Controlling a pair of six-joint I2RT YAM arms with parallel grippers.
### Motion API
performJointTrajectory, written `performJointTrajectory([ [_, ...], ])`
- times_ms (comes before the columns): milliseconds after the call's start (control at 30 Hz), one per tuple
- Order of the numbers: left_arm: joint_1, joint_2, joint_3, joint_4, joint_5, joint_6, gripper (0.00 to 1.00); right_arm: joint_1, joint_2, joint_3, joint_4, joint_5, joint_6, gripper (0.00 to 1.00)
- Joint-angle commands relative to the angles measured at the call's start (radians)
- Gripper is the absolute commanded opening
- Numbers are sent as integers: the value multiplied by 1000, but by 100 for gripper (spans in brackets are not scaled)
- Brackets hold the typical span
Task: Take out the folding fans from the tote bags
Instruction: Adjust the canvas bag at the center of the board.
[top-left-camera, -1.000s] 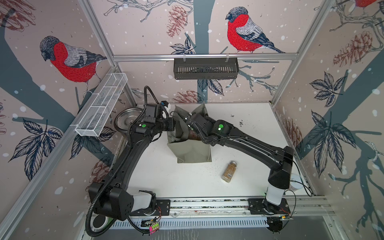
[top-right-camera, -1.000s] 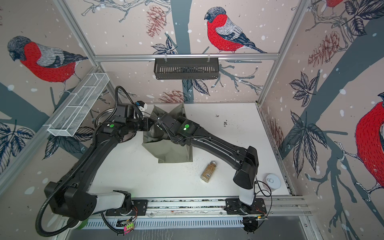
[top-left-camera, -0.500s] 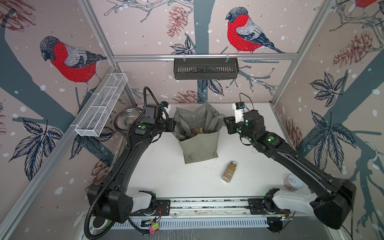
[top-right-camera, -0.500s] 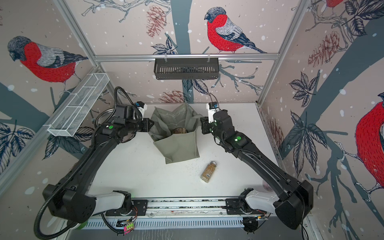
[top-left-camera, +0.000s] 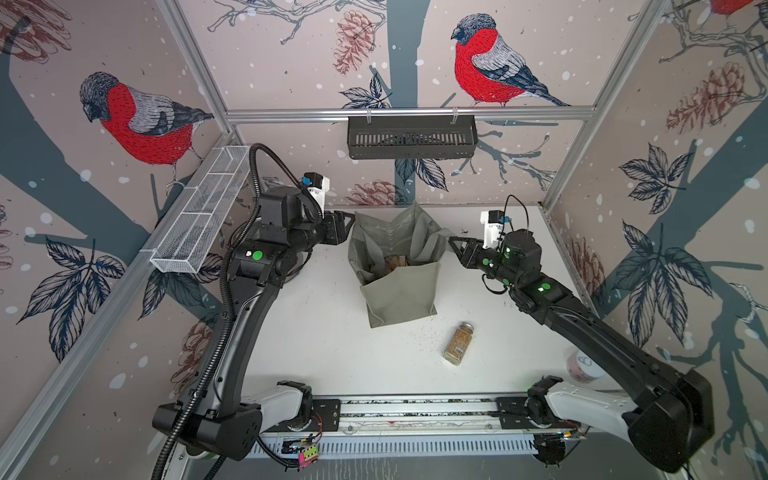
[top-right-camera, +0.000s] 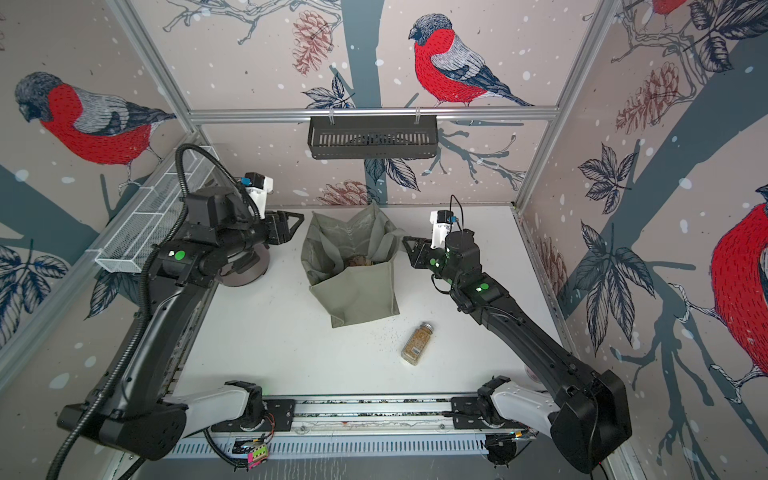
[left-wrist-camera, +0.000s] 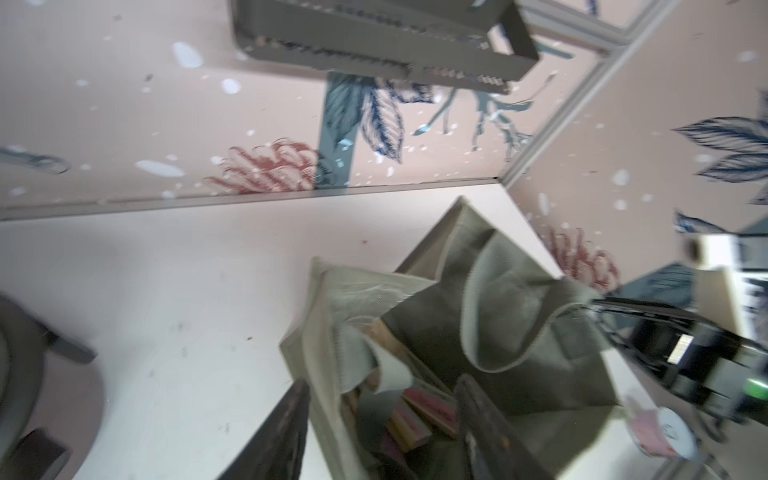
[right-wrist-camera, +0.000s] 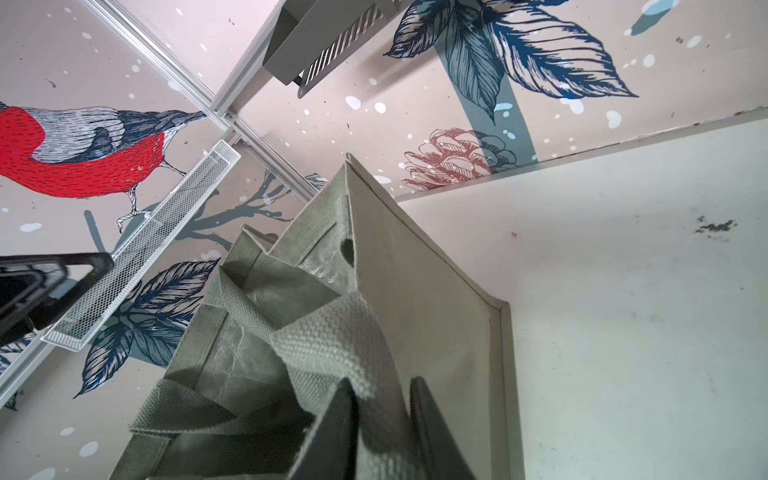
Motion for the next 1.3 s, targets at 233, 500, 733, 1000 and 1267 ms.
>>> performJointTrajectory([
  [233, -121, -3, -164, -80, -387, -13, 82, -10, -3, -15, 26, -35, -3, 25],
  [500, -121, 7, -265, 0, -331, -69, 82, -11, 1, -10, 5, -38, -33, 25],
  [733, -88, 102, -224, 45, -227, -53, 0, -14, 5, -1, -15, -45, -67, 28],
  [1000, -86, 223, 289, -102, -237, 255, 0, -51, 13, 42, -61, -26, -107, 59],
  [1267, -169, 285, 223, -111, -86, 489, 0, -58, -64, -18, -54, -23, -183, 82],
])
